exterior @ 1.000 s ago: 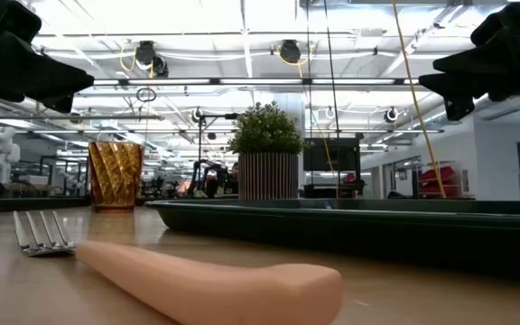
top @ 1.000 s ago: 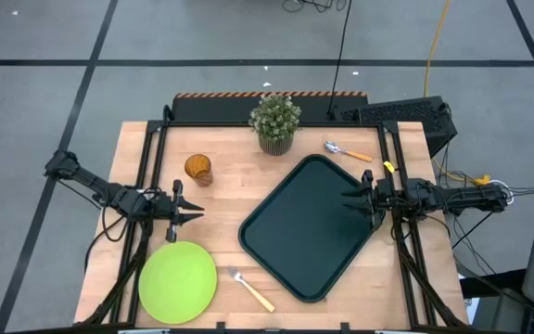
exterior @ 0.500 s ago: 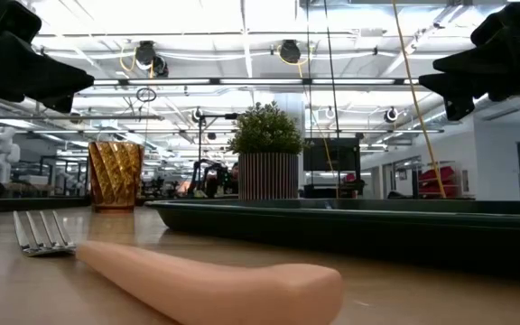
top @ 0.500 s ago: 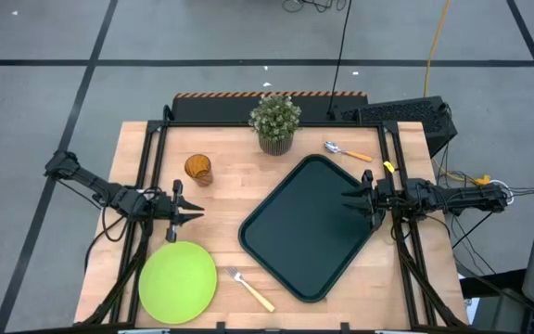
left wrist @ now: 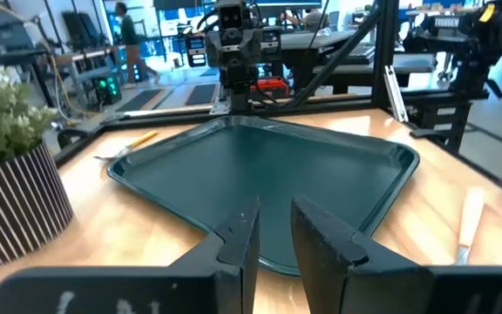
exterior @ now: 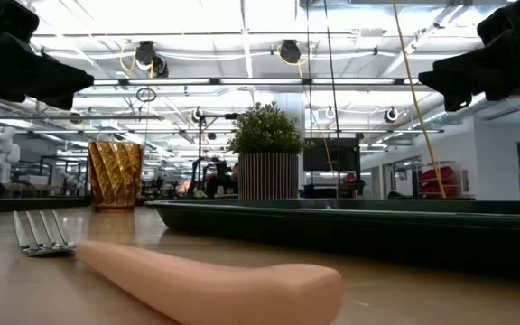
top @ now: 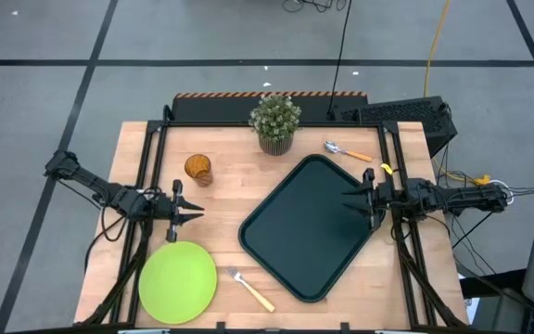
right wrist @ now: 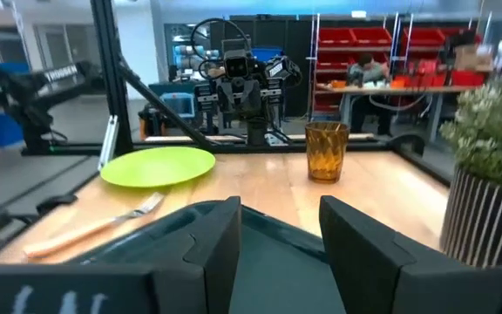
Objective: Pick and place plate/cup/fork/spoon on tray
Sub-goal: Adjust the serving tray on the table
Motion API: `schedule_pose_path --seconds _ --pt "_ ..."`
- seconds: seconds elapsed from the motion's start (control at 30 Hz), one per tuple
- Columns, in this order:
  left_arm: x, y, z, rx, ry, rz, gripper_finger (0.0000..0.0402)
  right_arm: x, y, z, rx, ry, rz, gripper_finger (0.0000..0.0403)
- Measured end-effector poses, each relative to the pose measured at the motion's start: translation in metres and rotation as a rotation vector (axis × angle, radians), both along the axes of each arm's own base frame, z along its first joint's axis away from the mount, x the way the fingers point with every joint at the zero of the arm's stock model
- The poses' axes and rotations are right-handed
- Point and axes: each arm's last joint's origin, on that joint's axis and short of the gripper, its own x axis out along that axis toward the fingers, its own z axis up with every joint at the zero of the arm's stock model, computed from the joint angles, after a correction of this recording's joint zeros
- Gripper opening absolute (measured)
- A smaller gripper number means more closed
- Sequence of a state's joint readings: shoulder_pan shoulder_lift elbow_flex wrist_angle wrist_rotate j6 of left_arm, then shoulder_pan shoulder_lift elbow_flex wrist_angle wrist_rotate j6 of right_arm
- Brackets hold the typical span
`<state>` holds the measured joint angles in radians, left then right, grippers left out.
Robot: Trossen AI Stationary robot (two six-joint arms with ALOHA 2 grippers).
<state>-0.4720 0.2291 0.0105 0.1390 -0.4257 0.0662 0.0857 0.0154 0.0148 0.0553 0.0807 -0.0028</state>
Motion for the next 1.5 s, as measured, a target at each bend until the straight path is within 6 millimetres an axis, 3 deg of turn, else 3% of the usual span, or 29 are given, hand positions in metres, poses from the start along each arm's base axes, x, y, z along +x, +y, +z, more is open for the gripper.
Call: schedule_pose_path --seconds 0.23,0.47,0.63,0.83,0.97,1.37,1.5 --pt "0.000 0.000 0.005 -0.013 -0.044 0.001 0.0072 0.000 0.000 0.003 0.000 -0.028 0.001 0.0153" --pt "-0.002 0.001 0.027 -0.206 -0.258 -0.003 0.0072 -0.002 0.000 0.014 0.404 -0.142 0.045 0.0153" --pt "-0.005 0.003 0.041 -0.302 -0.389 -0.015 0.0072 -0.004 0.000 0.024 0.535 -0.247 0.087 0.0153" --pt "-0.009 0.004 0.051 -0.327 -0.489 -0.040 0.0072 -0.005 0.000 0.029 0.566 -0.292 0.107 0.0153" --pt "-0.012 0.006 0.057 -0.249 -0.569 -0.018 0.0072 -0.006 0.000 0.029 0.554 -0.298 0.106 0.0153" --pt "-0.017 0.009 0.072 -0.127 -0.648 0.058 0.0072 -0.006 -0.001 0.029 0.370 -0.308 0.041 0.0153" --pt "-0.019 0.011 0.085 -0.101 -0.674 0.116 0.0072 -0.006 -0.001 0.031 0.370 -0.331 0.045 0.0153"
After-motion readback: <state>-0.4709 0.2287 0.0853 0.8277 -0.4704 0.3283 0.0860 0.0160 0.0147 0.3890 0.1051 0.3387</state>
